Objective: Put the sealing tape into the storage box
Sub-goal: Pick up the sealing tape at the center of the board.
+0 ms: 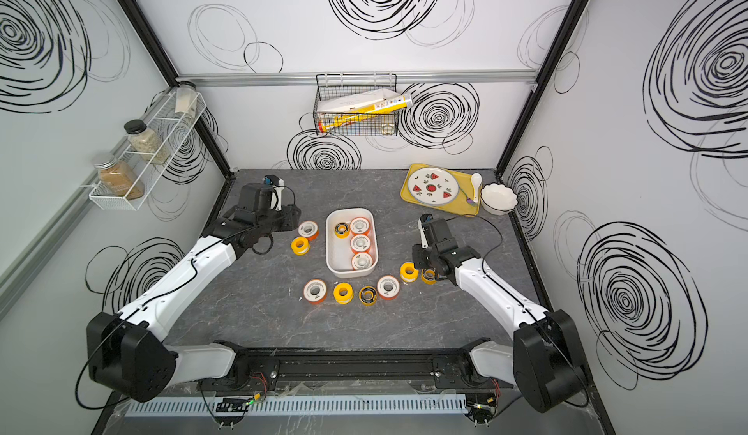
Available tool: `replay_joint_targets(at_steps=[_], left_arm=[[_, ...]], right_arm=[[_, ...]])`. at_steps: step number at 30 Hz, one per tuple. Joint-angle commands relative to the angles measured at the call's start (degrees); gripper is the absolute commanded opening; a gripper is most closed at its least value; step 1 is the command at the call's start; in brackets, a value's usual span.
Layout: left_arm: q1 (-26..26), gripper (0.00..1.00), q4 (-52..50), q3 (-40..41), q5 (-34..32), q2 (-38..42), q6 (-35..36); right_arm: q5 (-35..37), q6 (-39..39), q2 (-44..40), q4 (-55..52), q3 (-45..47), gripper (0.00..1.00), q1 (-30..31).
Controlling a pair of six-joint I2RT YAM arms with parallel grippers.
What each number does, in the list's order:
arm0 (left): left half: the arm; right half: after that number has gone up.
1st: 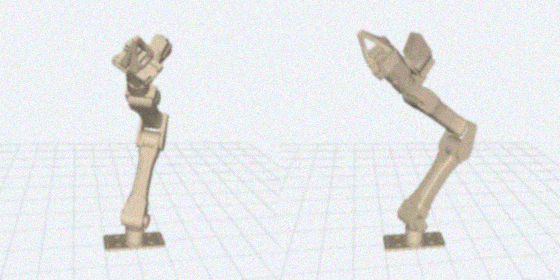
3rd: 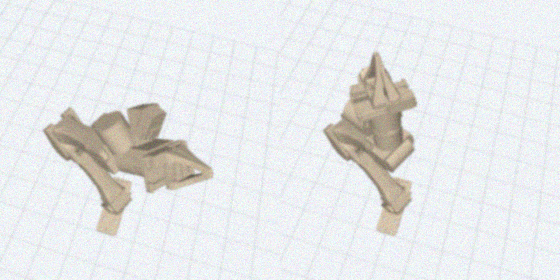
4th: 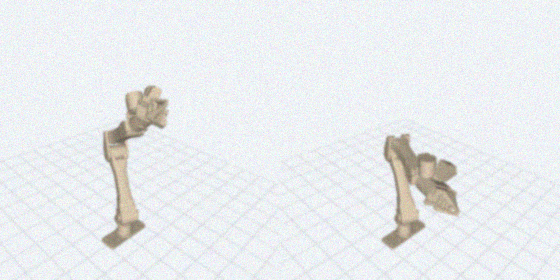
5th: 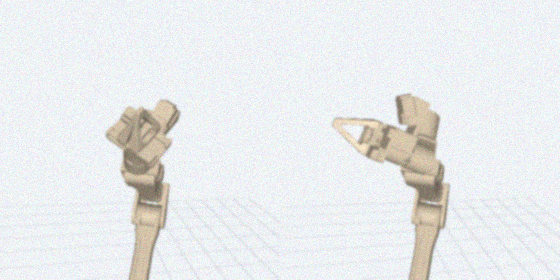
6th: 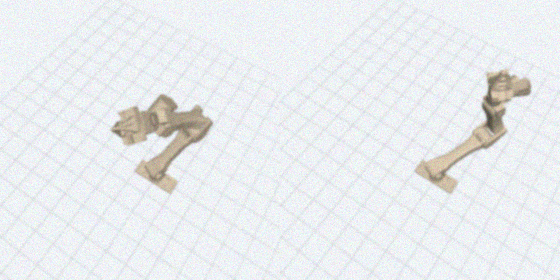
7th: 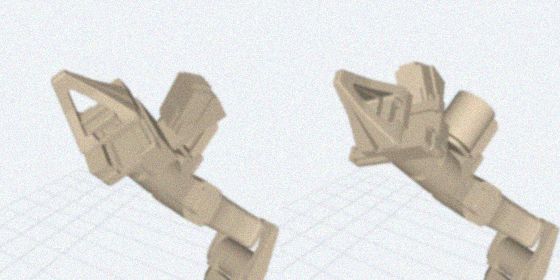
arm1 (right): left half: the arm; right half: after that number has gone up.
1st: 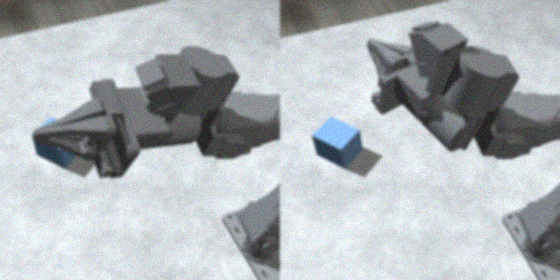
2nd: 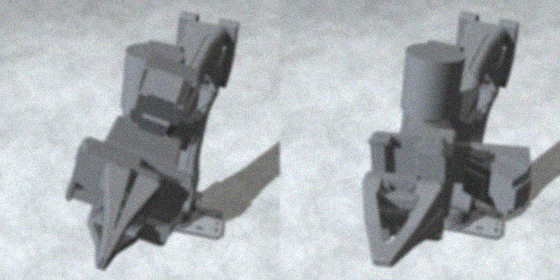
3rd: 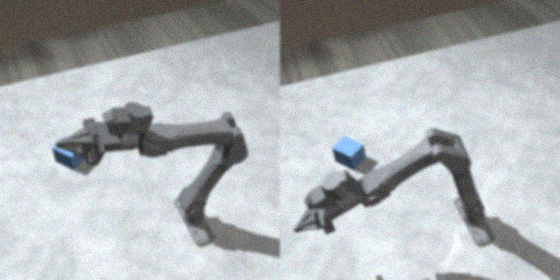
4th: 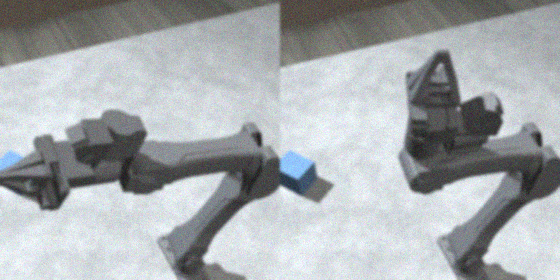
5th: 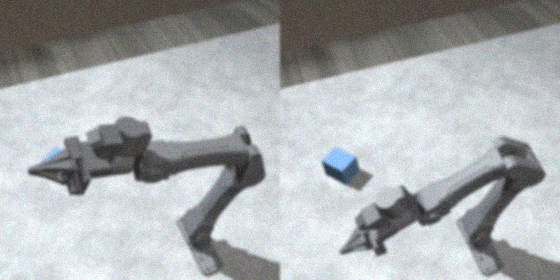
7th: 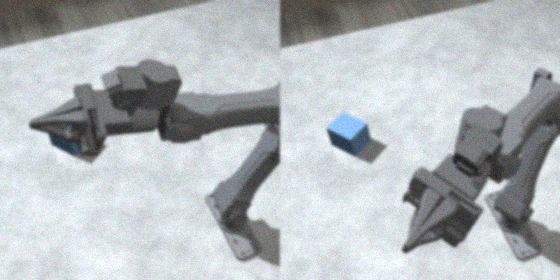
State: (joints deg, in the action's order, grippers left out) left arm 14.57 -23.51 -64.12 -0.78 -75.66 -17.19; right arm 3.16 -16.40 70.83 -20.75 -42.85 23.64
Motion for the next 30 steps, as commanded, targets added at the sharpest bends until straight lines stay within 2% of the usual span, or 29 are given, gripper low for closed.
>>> replay_joint_targets(at_steps=[1,5,20,30], left_arm=[[-1.6,0.57,2.9,0.7,2.9,0.3,-0.8],[-2.3,0.57,3.0,0.9,3.8,0.2,-1.0],[-3.4,0.57,2.9,0.9,5.0,-0.8,-1.1],[-3.8,0.57,2.7,0.7,5.6,-1.4,-1.1]], right_arm=[[3.9,-5.3,-0.9,-0.9,2.3,0.39,-0.6],[3.9,-7.3,-0.5,0.2,4.4,0.43,-1.9],[2.8,-9.0,4.3,1.2,5.3,0.68,-3.6],[2.8,-9.3,6.4,2.0,6.0,0.70,-4.4]])
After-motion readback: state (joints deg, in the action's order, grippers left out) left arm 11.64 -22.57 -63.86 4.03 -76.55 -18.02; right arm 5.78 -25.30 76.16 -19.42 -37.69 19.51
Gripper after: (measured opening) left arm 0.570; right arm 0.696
